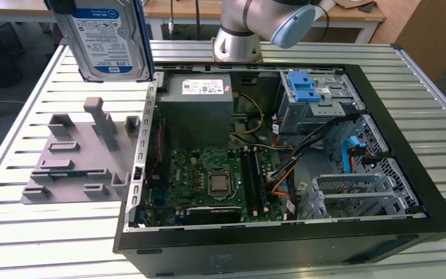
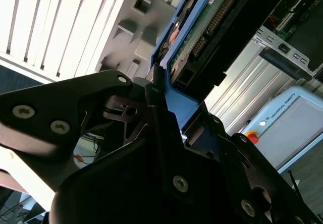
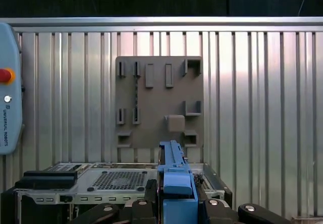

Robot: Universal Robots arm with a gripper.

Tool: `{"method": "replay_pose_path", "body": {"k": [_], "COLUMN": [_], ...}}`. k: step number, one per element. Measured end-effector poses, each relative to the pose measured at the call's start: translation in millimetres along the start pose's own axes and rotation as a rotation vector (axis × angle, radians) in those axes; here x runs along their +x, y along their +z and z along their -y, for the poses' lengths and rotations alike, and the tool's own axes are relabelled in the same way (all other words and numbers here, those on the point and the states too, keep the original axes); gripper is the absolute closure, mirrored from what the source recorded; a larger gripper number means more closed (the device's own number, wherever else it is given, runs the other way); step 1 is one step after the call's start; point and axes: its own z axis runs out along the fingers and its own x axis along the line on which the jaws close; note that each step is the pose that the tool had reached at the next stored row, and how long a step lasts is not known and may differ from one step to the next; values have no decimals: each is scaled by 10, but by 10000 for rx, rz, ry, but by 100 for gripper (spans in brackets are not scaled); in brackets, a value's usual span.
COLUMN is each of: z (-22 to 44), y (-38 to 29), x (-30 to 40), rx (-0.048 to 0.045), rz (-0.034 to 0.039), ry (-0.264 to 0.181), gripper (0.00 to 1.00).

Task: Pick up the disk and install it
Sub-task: 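Pick up the disk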

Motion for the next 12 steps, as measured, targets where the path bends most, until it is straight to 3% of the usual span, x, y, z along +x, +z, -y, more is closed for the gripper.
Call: {"method": "replay_pose_path", "body": {"k": [12], "z": [170], "y": [-1], "x": [65], "rx": [-1], "rz": [0], "ry": [3], "gripper": [63]}}
